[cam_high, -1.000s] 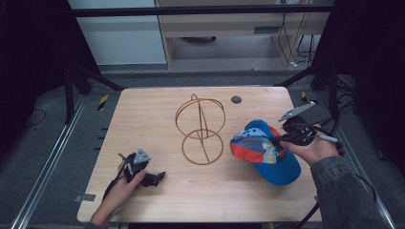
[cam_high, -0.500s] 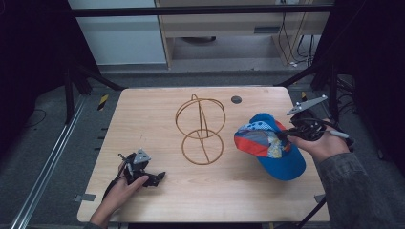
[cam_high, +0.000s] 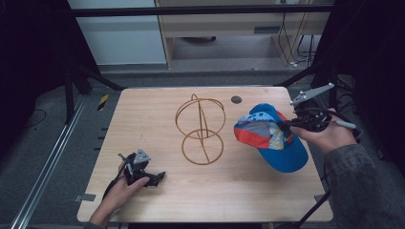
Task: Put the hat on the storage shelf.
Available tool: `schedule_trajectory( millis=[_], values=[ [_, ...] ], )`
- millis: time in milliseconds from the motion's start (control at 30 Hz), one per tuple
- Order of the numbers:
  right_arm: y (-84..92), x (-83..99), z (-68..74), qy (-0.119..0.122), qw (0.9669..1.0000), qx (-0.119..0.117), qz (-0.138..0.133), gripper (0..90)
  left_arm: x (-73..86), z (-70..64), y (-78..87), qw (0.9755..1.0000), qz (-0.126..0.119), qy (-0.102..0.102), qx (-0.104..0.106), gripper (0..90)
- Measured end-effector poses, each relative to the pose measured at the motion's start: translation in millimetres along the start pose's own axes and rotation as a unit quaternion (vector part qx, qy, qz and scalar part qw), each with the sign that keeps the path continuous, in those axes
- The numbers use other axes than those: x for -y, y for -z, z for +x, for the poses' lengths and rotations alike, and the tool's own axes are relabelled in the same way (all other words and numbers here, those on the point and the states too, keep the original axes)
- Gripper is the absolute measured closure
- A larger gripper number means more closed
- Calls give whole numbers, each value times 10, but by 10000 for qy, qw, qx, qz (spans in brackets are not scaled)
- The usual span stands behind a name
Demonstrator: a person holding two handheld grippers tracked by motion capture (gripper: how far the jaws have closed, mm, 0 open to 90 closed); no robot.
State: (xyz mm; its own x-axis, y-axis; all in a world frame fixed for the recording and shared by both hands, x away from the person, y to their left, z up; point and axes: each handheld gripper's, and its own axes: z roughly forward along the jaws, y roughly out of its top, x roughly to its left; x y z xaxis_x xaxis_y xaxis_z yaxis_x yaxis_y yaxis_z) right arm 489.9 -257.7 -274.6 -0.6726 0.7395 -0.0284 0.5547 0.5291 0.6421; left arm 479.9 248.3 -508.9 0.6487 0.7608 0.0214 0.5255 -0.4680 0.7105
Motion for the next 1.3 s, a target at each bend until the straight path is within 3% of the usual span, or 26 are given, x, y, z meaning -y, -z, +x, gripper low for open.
schedule_trajectory(
  millis=[400,767,1133,1300],
  values=[
    [237,-332,80,181,9990,78,-396,899,-1,0,3,10000,18,0,2,0],
    [381,-615,195,430,9949,87,-913,900,2,-6,5,10000,15,23,-21,0],
    [242,-1103,335,861,9884,-103,-1243,899,3,-7,5,10000,12,28,-23,0],
    [82,-1320,371,958,9879,-188,-1208,899,2,-6,5,10000,14,25,-23,0]
  ],
)
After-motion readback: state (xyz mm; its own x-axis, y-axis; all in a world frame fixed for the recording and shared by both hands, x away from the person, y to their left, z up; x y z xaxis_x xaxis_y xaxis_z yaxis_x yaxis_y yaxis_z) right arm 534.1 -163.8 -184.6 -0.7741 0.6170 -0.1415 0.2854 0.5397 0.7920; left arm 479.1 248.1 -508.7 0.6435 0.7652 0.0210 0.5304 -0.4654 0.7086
